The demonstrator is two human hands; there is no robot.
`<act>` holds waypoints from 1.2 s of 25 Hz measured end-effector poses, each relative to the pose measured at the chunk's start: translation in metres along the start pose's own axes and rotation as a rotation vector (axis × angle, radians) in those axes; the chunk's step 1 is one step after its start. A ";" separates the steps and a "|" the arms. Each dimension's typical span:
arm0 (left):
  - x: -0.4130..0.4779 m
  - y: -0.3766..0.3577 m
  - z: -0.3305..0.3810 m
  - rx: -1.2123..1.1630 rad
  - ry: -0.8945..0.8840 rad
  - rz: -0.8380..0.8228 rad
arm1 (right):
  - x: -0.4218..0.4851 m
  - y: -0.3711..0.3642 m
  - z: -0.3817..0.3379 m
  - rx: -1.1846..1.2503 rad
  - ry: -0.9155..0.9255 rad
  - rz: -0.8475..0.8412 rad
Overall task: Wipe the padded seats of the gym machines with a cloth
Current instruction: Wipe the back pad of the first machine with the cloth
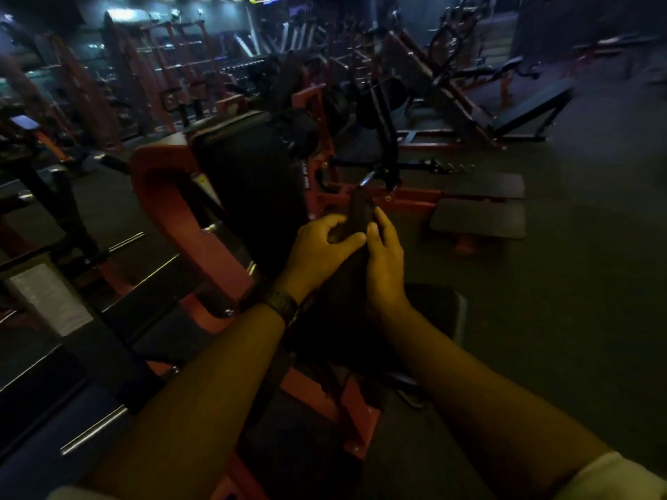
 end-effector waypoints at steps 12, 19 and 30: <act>-0.144 -0.435 0.333 -0.532 -0.141 -0.632 | -0.162 0.502 -0.244 -0.272 0.136 0.814; -0.319 -0.656 0.560 -0.717 -0.328 -1.163 | -0.347 0.735 -0.396 -0.197 0.192 1.255; -0.640 -0.848 0.870 -0.819 -0.536 -1.888 | -0.652 0.907 -0.626 -0.353 0.640 2.012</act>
Point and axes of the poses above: each hand's wrist, its own x-axis towards the middle knuckle, its own y-axis out of the back of the hand, z = x × y, the point moved 8 cm from there along x, towards the middle knuckle, and after that the axes turned 4 degrees about x, right-handed, at the moved point
